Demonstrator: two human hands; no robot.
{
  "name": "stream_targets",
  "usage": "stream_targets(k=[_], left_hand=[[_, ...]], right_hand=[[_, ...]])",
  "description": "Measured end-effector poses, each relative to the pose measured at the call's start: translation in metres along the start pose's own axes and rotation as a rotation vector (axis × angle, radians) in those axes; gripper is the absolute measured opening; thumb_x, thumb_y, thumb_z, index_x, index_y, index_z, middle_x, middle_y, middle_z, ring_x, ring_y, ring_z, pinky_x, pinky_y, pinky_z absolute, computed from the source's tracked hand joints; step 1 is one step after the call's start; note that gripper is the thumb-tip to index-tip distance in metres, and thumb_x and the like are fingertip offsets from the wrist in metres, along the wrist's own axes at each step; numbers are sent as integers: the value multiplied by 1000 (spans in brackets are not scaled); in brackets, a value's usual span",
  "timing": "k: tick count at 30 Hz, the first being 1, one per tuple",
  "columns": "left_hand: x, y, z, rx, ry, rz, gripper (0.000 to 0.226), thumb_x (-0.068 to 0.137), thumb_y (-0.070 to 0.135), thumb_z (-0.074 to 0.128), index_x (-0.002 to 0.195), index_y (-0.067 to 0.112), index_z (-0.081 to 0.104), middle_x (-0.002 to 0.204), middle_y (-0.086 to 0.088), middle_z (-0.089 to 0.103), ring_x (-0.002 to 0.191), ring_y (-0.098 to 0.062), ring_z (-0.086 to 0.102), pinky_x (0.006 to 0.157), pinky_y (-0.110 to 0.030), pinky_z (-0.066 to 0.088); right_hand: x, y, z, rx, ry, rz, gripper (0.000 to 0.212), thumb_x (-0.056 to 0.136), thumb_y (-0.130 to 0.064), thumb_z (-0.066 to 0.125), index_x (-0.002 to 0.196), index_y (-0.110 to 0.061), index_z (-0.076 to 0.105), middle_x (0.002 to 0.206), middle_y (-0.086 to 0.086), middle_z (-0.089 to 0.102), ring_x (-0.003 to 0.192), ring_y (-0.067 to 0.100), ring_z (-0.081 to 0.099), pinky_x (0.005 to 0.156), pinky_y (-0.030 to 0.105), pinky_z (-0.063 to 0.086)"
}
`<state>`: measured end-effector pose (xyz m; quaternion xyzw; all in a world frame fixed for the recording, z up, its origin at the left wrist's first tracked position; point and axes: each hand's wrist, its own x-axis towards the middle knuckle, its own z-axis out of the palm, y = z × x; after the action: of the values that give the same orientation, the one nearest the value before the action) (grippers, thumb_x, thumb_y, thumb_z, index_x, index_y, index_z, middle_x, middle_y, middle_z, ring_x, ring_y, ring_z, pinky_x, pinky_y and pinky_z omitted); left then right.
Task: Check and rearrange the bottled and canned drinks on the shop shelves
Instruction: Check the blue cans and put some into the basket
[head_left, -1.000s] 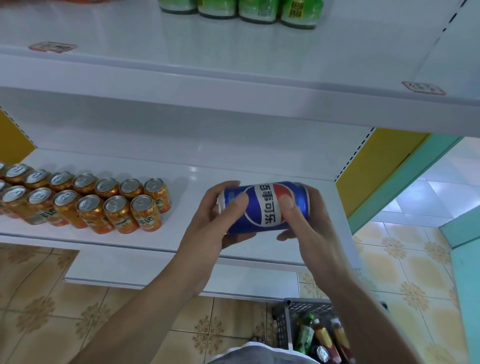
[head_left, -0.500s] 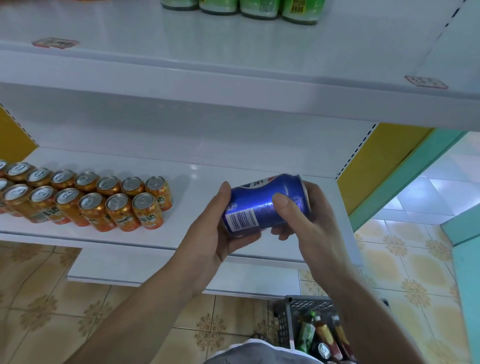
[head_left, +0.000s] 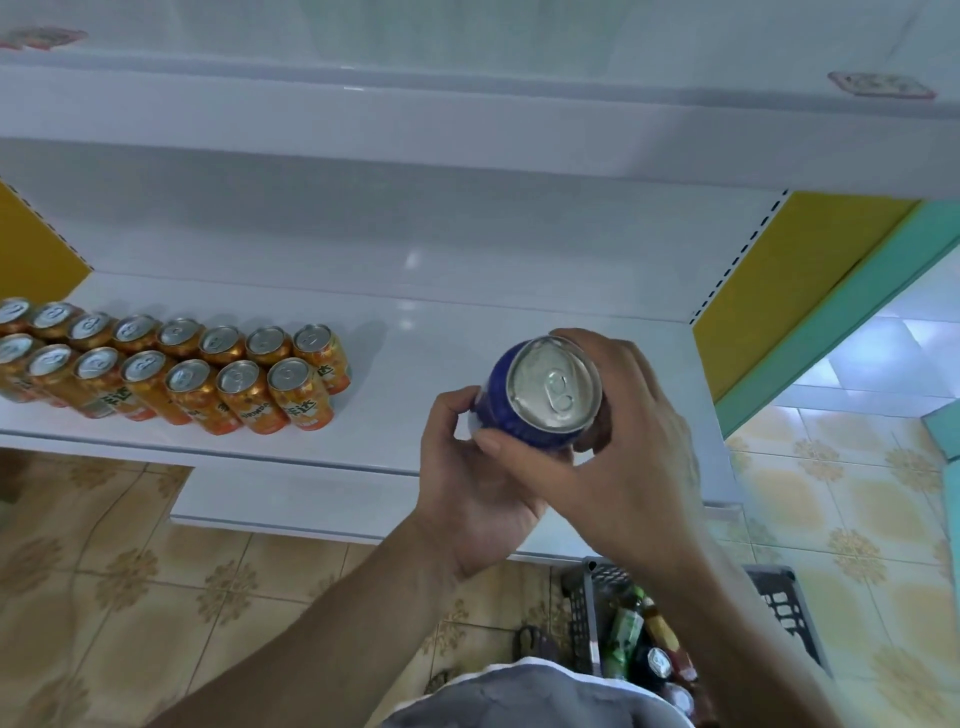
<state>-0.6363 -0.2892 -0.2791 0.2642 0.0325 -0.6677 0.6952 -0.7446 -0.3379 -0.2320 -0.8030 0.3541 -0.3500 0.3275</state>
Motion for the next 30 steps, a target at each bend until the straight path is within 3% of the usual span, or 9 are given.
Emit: stream_targets(k=[3, 5, 9, 12, 15, 17, 20, 24, 30], left_hand=[[2, -8, -5, 48, 19, 91, 43, 93, 34, 50, 124, 8, 61, 125, -14, 64, 115, -28, 59, 104, -35, 44], [-1, -13, -10, 167, 48, 214, 37, 94, 26, 53, 125, 5, 60, 128, -17, 63, 118, -30, 58, 103, -37, 45], [-11, -26, -24, 577, 197, 430, 56, 85, 26, 67, 137, 13, 51, 127, -7, 66, 120, -21, 60, 97, -29, 51], [-22, -39, -37, 703, 281, 534, 67, 81, 15, 71, 142, 22, 46, 129, -3, 64, 120, -18, 62, 93, -28, 54], [-40, -53, -45, 857, 288, 538, 73, 78, 8, 73, 144, 23, 44, 133, 2, 62, 123, -16, 60, 92, -29, 54], [-51, -61, -49, 975, 275, 561, 77, 75, 17, 80, 143, 23, 45, 135, 7, 60, 125, -16, 58, 92, -27, 53], [-64, -75, -54, 1111, 286, 585, 76, 73, 29, 80, 141, 21, 48, 137, 8, 58, 128, -18, 55, 96, -29, 53], [-88, -108, -67, 1191, 275, 582, 68, 73, 27, 83, 134, 29, 52, 130, 9, 62, 121, -15, 60, 93, -23, 52], [-99, -176, -89, 1324, 331, 375, 67, 73, 32, 85, 131, 36, 53, 124, 10, 64, 108, -6, 65, 94, -27, 54]], right_hand=[[4, 24, -8, 178, -64, 188, 60, 60, -67, 74, 110, -55, 44, 108, -27, 60, 97, -2, 63, 75, 29, 55], [7, 44, -10, 369, -132, 344, 52, 75, -52, 79, 112, -56, 43, 102, -20, 64, 87, 5, 69, 73, 33, 56], [4, 77, 0, 722, -253, 686, 22, 101, -31, 56, 123, -26, 55, 98, 6, 68, 59, 12, 63, 56, 25, 51], [-5, 92, 15, 859, -376, 822, 31, 103, -37, 48, 113, -10, 60, 79, 8, 64, 52, 15, 52, 50, 26, 45], [-20, 96, 18, 894, -450, 929, 37, 101, -46, 43, 95, -16, 64, 68, 3, 58, 49, 14, 45, 45, 24, 38], [-32, 99, 16, 912, -479, 992, 37, 99, -51, 44, 91, -19, 61, 65, 2, 53, 46, 14, 41, 42, 22, 36], [-59, 106, 11, 953, -518, 1061, 38, 97, -56, 45, 90, -20, 57, 64, 3, 47, 43, 13, 35, 39, 20, 31], [-107, 115, -3, 941, -535, 1108, 41, 98, -58, 42, 88, -22, 59, 64, 2, 51, 41, 11, 35, 38, 19, 30], [-177, 156, -47, 810, -471, 1187, 40, 96, -58, 47, 98, -20, 59, 71, 3, 56, 49, 12, 38, 44, 23, 33]])
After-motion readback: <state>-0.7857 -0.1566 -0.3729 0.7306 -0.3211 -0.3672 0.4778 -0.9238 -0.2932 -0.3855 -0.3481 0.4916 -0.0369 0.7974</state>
